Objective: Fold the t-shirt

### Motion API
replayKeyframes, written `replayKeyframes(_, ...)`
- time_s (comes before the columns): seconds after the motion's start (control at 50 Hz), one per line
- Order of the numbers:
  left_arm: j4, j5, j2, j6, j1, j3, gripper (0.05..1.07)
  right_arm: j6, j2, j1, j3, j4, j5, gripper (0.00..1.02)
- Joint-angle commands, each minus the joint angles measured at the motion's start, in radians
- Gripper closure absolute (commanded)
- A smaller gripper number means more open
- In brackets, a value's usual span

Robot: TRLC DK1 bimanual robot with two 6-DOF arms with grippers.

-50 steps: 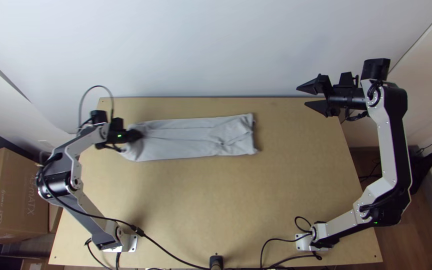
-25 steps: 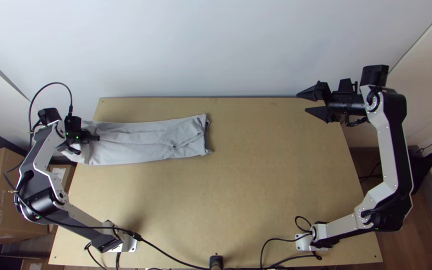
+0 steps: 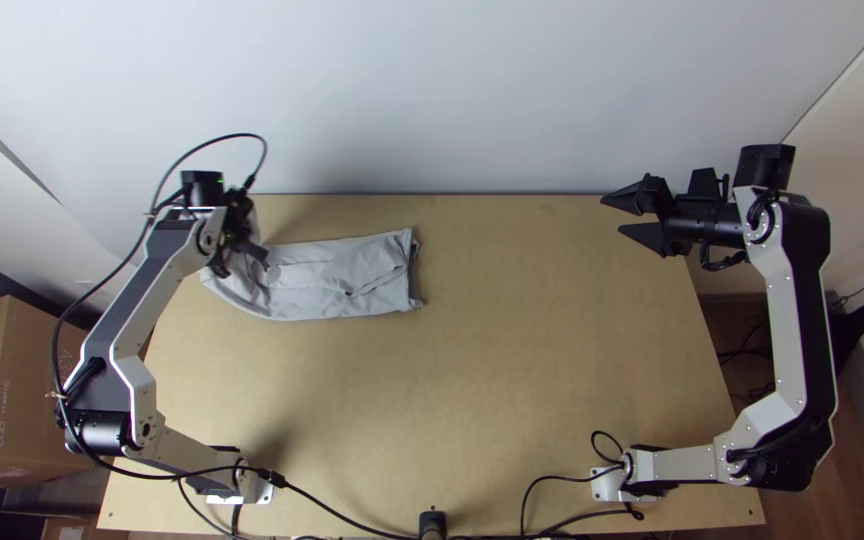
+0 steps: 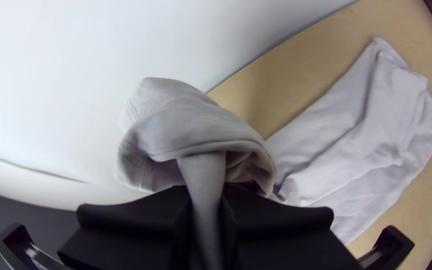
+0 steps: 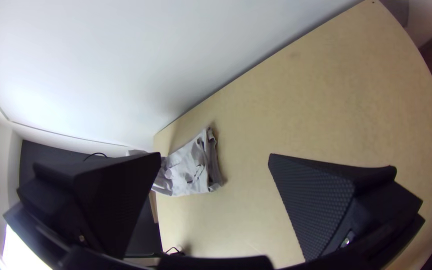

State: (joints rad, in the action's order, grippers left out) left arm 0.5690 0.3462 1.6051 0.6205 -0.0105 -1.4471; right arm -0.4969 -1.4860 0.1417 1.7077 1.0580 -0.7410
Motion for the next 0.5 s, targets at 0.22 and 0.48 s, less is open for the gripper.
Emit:
replayKeyframes(0.22, 0.335, 0.073, 0.191, -0.246, -0.293, -0.351, 1.05, 0.014, 0.096, 0.052, -0.079, 0.013, 0.026, 0.03)
replayKeyframes(0.48, 0.425, 0.122, 0.362, -0.373, -0.428, -0.506, 1.05, 0.041, 0.267, 0.070, -0.296, 0.003, 0.023, 0.03)
